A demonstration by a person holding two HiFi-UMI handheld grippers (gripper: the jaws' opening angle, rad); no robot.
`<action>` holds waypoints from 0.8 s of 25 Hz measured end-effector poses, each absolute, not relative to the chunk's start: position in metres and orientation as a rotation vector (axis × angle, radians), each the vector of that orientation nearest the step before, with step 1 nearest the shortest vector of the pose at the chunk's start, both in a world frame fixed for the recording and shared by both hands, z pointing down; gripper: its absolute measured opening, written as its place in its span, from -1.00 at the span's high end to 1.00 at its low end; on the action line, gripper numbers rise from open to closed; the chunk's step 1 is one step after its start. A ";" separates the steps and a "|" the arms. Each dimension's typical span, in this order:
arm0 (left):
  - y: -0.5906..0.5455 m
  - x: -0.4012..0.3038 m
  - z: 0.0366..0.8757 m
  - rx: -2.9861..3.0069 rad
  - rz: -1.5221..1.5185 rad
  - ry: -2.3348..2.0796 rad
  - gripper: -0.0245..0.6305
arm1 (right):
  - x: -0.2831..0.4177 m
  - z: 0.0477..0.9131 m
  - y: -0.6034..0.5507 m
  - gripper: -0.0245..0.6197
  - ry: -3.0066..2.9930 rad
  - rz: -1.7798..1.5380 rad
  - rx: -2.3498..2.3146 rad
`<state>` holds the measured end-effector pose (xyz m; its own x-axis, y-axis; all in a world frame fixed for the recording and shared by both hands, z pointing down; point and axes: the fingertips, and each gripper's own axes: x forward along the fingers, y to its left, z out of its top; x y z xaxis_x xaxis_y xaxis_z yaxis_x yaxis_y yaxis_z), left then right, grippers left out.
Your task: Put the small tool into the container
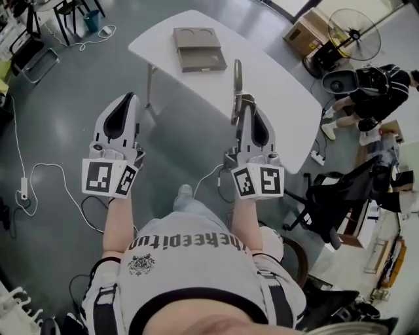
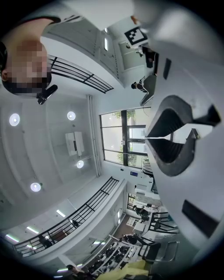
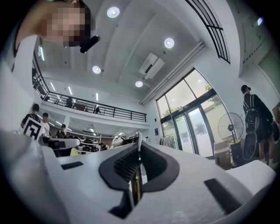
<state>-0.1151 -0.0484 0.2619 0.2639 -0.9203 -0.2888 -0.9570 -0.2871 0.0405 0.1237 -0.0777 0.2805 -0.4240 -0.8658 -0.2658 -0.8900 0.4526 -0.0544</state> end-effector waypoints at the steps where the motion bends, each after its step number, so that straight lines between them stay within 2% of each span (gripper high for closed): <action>1: -0.058 -0.111 0.261 -2.375 0.386 1.786 0.90 | 0.127 0.280 -0.088 0.91 2.452 0.135 -1.507; 11: -0.136 -0.067 0.252 -2.337 0.403 1.776 0.90 | 0.163 0.287 -0.174 0.91 2.459 0.107 -1.458; 20: -0.196 -0.056 0.265 -2.373 0.318 1.750 0.90 | 0.170 0.302 -0.229 0.91 2.442 0.054 -1.475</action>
